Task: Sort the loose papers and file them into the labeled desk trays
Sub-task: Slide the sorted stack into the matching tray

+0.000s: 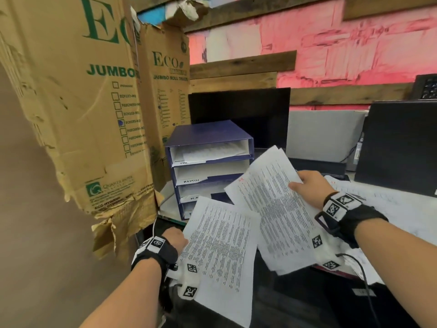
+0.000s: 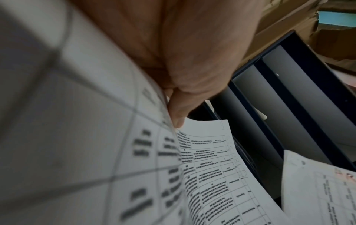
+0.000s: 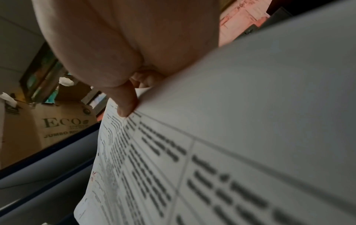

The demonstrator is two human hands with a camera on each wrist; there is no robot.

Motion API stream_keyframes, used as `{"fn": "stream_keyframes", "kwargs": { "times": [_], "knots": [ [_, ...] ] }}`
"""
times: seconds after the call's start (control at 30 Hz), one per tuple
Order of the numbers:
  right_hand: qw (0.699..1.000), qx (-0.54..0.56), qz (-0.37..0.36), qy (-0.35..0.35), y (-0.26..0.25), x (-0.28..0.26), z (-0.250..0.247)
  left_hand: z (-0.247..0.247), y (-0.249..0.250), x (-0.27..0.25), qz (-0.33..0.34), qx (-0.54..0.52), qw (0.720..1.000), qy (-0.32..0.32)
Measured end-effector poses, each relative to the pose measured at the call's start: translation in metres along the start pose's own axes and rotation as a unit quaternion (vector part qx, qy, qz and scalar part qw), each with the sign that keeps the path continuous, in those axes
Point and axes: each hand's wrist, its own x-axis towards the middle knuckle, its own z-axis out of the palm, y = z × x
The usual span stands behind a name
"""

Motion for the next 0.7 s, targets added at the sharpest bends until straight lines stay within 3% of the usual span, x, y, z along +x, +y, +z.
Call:
{"fn": "stream_keyframes", "kwargs": {
  "times": [0.03,0.1,0.3,0.43,0.57,0.7],
  "knots": [
    [1.0,0.004,-0.005,0.01,-0.004,0.001,-0.004,0.002,-0.003,0.004,-0.009,-0.075,0.996,0.039],
    [0.999,0.006,-0.004,0.04,-0.01,0.005,-0.009,0.005,-0.01,0.009,0.014,-0.078,0.994,0.081],
    [0.992,0.044,0.036,0.114,-0.003,0.012,-0.019,0.013,-0.019,0.01,0.011,-0.076,0.996,0.049],
    [0.99,0.047,0.057,0.121,0.008,0.011,-0.023,0.011,-0.026,0.008,0.007,-0.105,0.993,0.056],
    [0.989,0.07,0.074,0.107,0.013,0.008,-0.023,0.008,-0.028,0.009,0.055,-0.164,0.976,0.131],
    [0.992,0.066,0.069,0.081,0.011,0.004,-0.019,0.002,-0.016,0.008,0.073,-0.227,0.96,0.148]
  ]
}}
